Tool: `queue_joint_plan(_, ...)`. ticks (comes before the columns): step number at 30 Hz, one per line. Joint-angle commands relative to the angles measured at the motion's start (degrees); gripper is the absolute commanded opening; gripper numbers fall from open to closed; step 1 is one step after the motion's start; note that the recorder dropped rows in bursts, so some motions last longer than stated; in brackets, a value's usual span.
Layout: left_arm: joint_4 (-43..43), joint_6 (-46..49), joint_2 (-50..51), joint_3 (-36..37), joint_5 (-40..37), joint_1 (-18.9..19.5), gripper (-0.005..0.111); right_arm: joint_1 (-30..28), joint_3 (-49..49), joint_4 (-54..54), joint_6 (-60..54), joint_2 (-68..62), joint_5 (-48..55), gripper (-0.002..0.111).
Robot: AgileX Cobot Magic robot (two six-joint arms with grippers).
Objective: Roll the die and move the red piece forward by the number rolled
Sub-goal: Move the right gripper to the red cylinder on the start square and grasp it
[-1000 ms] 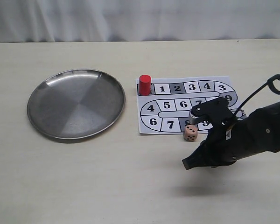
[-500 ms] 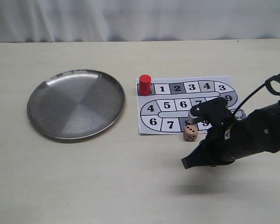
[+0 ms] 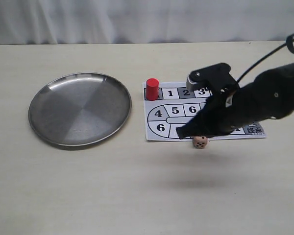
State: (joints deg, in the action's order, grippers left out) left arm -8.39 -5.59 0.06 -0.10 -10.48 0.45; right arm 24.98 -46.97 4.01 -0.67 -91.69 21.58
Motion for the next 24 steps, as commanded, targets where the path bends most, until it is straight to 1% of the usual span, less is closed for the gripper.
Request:
queue_joint_plan(1,0.11,-0.05,-0.06,0.10,0.55,-0.48,0.000,3.67,-6.31,-0.45,-2.14,-0.30,-0.11,0.010)
queue_joint_plan(4,0.11,-0.05,-0.06,0.10,0.55,-0.48,0.000,4.81,-11.28,-0.48,-3.17,-2.75,-1.12,0.029)
queue_joint_plan(6,0.11,-0.05,-0.06,0.10,0.55,-0.48,0.000,5.03,-15.31,-2.36,-3.17,-5.56,-1.12,0.047)
queue_joint_plan(8,0.11,-0.05,-0.06,0.10,0.55,-0.48,0.000,5.03,-18.59,-4.56,-3.17,-9.10,-1.12,0.062)
queue_joint_plan(9,0.11,-0.05,-0.06,0.10,0.55,-0.48,0.000,5.03,-20.55,-5.09,-3.17,-11.05,-1.12,0.068)
queue_joint_plan(11,0.11,-0.05,-0.06,0.10,0.55,-0.48,0.000,4.81,-24.23,-5.09,-3.17,-14.61,-1.12,0.075)
queue_joint_plan(13,0.11,-0.05,-0.06,0.10,0.55,-0.48,0.000,4.32,-28.11,-5.09,-3.17,-18.11,-1.12,0.078)
queue_joint_plan(19,0.11,-0.05,-0.06,0.10,0.55,-0.48,0.000,0.50,-40.15,-4.69,1.16,-28.17,4.29,0.077)
queue_joint_plan(22,0.11,-0.05,-0.06,0.10,0.55,-0.48,0.000,0.38,-42.53,-4.01,1.16,-31.64,4.43,0.077)
queue_joint_plan(24,0.11,-0.05,-0.06,0.10,0.55,-0.48,0.000,0.38,-43.23,-4.01,1.16,-33.59,2.66,0.077)
